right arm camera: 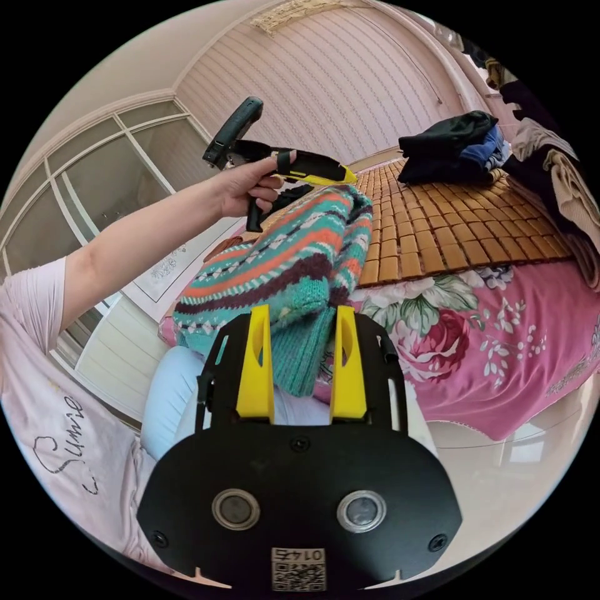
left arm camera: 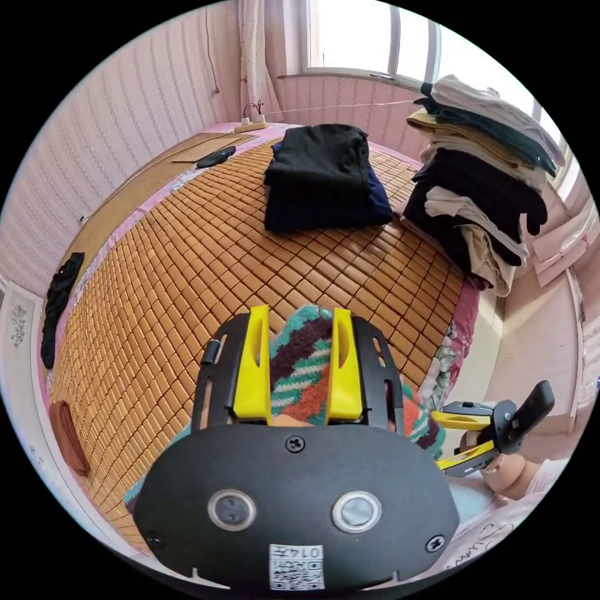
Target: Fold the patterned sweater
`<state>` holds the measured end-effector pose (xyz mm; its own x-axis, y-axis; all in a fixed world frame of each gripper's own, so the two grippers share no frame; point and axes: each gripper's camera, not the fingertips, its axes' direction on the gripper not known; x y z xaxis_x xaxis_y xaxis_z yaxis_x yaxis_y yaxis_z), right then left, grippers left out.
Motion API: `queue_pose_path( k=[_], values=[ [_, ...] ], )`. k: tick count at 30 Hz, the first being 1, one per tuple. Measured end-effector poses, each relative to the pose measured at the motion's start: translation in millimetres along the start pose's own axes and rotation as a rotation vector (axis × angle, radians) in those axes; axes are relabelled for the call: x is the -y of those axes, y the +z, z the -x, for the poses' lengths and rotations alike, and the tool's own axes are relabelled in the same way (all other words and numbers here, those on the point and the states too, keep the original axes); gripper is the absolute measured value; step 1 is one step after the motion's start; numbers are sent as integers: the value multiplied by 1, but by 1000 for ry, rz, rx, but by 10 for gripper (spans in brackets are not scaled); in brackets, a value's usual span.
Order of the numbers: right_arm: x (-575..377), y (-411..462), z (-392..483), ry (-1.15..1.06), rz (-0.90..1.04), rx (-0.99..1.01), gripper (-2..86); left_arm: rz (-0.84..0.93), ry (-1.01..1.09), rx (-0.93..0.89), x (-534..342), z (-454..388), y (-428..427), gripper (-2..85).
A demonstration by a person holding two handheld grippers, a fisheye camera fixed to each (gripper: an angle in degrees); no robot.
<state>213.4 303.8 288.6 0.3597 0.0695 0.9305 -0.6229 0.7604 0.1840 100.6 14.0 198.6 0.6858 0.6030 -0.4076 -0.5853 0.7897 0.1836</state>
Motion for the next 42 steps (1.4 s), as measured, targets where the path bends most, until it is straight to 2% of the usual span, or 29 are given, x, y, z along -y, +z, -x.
queue_pose_path(
  k=[2,7,10,13,17,21,25,27,30,34,38,42],
  values=[
    [-3,-6,-9,33,-14,38,112,97,1,-31,8,-1,17,116],
    [-8,-20,-16,33,-49,85,72,110,-57,-57,22,16,12,88],
    [-9,-40,-24,33,-127,141,64,0,-46,-69,20,22,-9,84],
    [-8,-68,-43,58,-199,191,61,-148,-108,-167,23,33,-37,83],
    [-7,-126,-37,-6,-291,31,60,-344,-140,-331,36,41,-92,83],
    [-2,-159,-3,-118,-415,46,60,-483,-161,-451,14,78,-156,83],
    [23,-131,77,-382,-317,137,62,-566,-225,-472,-48,142,-203,73],
    [30,-100,119,-497,-240,168,61,-640,-333,-502,-115,193,-227,18],
    [24,-27,191,-685,-30,187,58,-685,-426,-500,-209,232,-241,-4],
    [-28,72,266,-904,204,103,38,-667,-508,-509,-305,243,-239,-6],
    [-54,124,279,-867,361,263,27,-698,-559,-400,-379,226,-253,14],
    [-62,158,275,-813,400,184,29,-833,-569,-338,-421,198,-276,64]
  ],
)
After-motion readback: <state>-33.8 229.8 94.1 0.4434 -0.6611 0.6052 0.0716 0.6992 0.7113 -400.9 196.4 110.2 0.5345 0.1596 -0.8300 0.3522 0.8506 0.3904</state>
